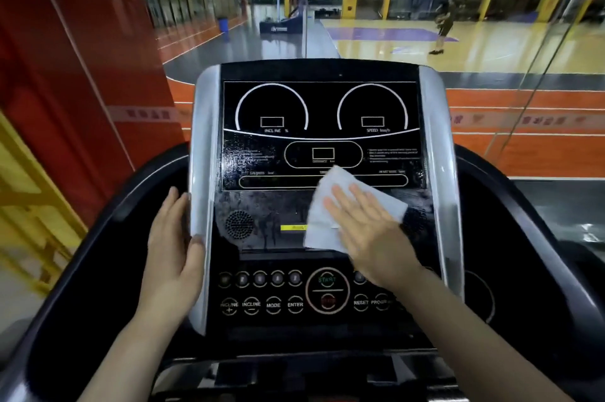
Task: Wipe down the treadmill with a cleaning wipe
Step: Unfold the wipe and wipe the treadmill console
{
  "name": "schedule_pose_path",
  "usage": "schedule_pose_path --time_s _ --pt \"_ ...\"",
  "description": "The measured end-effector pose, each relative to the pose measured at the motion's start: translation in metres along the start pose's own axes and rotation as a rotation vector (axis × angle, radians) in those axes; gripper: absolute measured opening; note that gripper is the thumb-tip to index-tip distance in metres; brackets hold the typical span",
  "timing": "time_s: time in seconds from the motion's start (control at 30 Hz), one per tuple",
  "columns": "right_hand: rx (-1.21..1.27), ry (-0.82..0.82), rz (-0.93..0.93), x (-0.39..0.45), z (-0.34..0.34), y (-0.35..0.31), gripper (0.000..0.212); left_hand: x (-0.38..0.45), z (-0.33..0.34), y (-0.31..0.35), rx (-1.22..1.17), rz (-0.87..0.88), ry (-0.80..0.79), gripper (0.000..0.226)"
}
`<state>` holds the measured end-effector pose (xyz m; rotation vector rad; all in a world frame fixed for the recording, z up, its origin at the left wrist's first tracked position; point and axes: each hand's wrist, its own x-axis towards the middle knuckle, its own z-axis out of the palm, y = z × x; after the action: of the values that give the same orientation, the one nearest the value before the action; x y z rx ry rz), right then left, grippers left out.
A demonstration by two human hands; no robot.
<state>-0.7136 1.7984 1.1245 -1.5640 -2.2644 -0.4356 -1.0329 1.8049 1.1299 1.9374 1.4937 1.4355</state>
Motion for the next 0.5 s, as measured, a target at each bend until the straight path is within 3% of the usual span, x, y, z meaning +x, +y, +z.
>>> schedule_pose_path --time_s 0.13,0.23,0.37,0.5 --pt "-0.014 -0.042 -0.184 0.076 0.022 -0.111 0.058 -0.012 -0.001 -0.016 -0.258 -0.183 -0.049 0.061" --pt "-0.084 -0.071 -0.198 0.104 0.027 -0.152 0.065 -0.017 -0.001 -0.012 -0.396 -0.251 -0.053 0.053" --pt "-0.090 -0.082 -0.156 0.056 0.023 -0.116 0.062 -0.019 0.000 -0.014 -0.376 -0.288 -0.067 0.057" --pt "-0.065 -0.079 0.042 -0.013 0.003 -0.051 0.061 -0.024 0.004 -0.011 -0.326 -0.225 -0.100 0.057"
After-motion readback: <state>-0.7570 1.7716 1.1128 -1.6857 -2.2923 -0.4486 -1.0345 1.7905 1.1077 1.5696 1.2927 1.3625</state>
